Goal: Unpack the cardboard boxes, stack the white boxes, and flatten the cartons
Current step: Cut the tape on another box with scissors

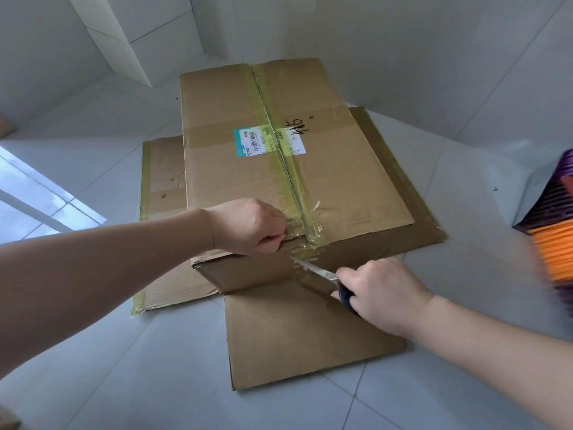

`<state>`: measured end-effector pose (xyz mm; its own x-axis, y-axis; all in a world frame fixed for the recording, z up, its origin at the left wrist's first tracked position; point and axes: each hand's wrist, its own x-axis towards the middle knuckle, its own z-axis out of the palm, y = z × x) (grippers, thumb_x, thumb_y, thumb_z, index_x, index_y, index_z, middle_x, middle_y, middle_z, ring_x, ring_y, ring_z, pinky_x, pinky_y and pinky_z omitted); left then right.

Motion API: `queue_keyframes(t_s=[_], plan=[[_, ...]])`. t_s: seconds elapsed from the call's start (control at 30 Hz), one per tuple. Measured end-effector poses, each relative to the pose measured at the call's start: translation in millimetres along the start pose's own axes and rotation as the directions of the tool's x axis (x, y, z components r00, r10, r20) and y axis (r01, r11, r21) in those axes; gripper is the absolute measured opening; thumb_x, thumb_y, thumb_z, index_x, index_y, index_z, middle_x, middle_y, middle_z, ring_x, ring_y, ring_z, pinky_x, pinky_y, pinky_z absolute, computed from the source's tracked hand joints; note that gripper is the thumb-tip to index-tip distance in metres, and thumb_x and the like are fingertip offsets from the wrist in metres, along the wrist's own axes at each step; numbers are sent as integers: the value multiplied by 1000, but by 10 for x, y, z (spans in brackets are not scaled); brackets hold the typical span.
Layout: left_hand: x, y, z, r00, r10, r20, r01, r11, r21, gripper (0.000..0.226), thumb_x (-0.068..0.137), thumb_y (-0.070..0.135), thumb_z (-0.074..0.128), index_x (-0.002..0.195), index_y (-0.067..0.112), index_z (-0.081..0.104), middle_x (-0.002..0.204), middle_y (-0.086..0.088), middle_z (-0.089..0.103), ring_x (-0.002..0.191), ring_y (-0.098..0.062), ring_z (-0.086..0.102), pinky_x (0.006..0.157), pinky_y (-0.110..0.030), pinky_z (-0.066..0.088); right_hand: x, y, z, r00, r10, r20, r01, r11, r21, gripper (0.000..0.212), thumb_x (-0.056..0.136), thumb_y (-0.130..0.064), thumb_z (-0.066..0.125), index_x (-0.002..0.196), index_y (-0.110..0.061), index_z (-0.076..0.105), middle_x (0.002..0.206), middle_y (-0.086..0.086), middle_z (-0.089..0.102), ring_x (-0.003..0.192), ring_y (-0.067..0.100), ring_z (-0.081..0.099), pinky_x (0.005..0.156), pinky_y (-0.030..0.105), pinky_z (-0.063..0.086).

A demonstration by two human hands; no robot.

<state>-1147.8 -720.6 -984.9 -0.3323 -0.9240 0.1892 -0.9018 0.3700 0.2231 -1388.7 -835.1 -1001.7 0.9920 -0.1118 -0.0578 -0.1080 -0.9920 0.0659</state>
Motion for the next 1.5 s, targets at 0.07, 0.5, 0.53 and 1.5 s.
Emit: queue_keyframes(t_s=[0.07, 0.5, 0.53, 1.5], plan=[[-2, 4, -13, 1000, -2, 3, 2, 1000, 0, 26, 81, -1, 62, 58, 5, 50, 55, -7, 47, 49, -24, 43, 49, -27, 42, -29, 0, 5, 1000, -2, 8, 2, 1000, -31, 43, 54, -37, 88, 52, -20, 49, 37, -2, 46, 30, 20, 47, 37, 19, 13], [92, 134, -63, 999, -27, 22, 28, 999, -30, 30, 87, 38, 60, 84, 8, 65, 79, -3, 61, 66, -22, 56, 56, -34, 49, 139, 117, -142, 999, 15, -52, -19, 996, -85, 35, 47, -17, 85, 53, -18, 51, 39, -2, 47, 31, 23, 46, 44, 17, -1], [113, 156, -50, 999, -8, 41, 8, 1000, -22, 35, 88, 43, 59, 90, 8, 67, 84, -4, 63, 72, -23, 58, 61, -34, 50, 149, 122, -151, 998, 8, -58, -13, 997, -75, 35, 48, -17, 85, 53, -18, 51, 39, -1, 47, 31, 24, 46, 42, 18, 2], [288, -76, -131, 973, -232, -17, 228, 966, -123, 23, 86, 26, 68, 100, 8, 72, 94, -5, 69, 90, -25, 62, 80, -41, 50, 401, 362, -347, 994, 109, 19, -110, 992, 57, 18, 90, -30, 55, 104, -18, 55, 72, -2, 43, 67, 26, 56, 52, 29, 29]])
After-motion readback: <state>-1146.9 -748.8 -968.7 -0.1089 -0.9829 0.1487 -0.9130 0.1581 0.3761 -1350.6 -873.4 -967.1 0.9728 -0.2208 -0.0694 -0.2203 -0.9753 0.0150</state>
